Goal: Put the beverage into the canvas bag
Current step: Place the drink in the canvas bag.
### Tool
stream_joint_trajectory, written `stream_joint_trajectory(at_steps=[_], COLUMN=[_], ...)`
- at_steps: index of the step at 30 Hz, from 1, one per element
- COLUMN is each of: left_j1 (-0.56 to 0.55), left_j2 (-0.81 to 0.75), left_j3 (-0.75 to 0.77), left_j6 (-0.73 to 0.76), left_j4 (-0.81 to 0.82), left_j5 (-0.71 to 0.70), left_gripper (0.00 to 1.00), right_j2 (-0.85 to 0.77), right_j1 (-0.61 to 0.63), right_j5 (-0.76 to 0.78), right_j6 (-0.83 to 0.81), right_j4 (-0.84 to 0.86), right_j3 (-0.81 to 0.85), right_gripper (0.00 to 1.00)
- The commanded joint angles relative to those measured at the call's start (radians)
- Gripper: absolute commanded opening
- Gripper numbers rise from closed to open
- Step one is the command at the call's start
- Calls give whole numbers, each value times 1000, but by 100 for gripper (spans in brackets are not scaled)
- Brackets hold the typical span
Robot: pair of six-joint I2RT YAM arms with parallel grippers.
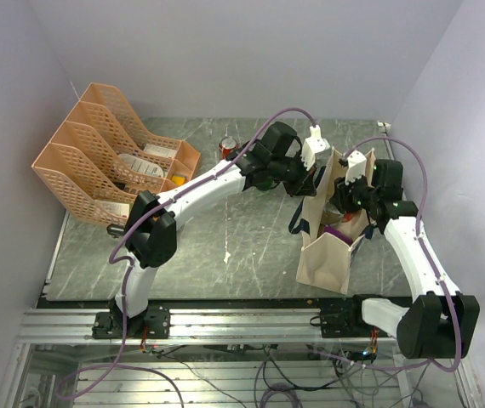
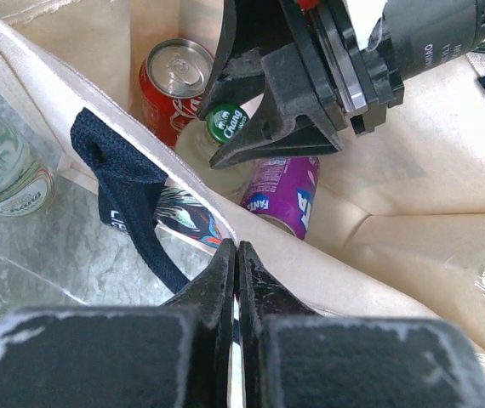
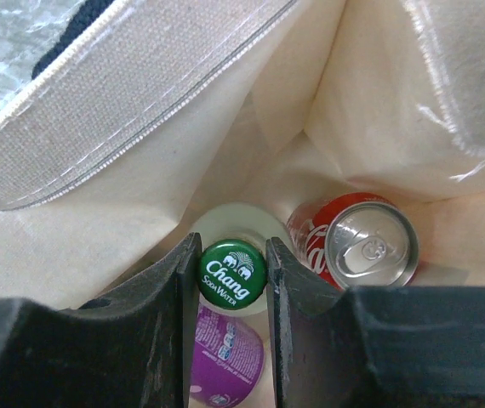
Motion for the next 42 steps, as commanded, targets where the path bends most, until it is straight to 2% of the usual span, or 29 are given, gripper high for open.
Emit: stream_joint_trajectory(at_steps=[1,10,19,24,34,38,42], left_j1=[2,2,2,2,2,1,1], left_j2=[-27,-24,-20,-25,-28,-30,-30], left_j3=[1,1,-1,-9,-10,-9,-7], left_j6=[14,20,24,22,29,31,29], left_j4=[9,5,6,13,11,11,14], left_j5=[19,20,16,16,16,16,18], left_gripper=[7,7,7,7,7,7,7], right_j2=[-60,-68,-83,-96,-90,-78,-91], right_j1=[8,10,11,10,10,9,9], right_j5=[31,77,54,56,67,69,64], right_j6=[6,31,18,9,-10,-6,-10], right_j4=[210,272,219,196,136,103,70], right_j3=[-4,-28,-123,-159,-109,-66,-50], right_gripper=[0,0,0,17,36,50,56])
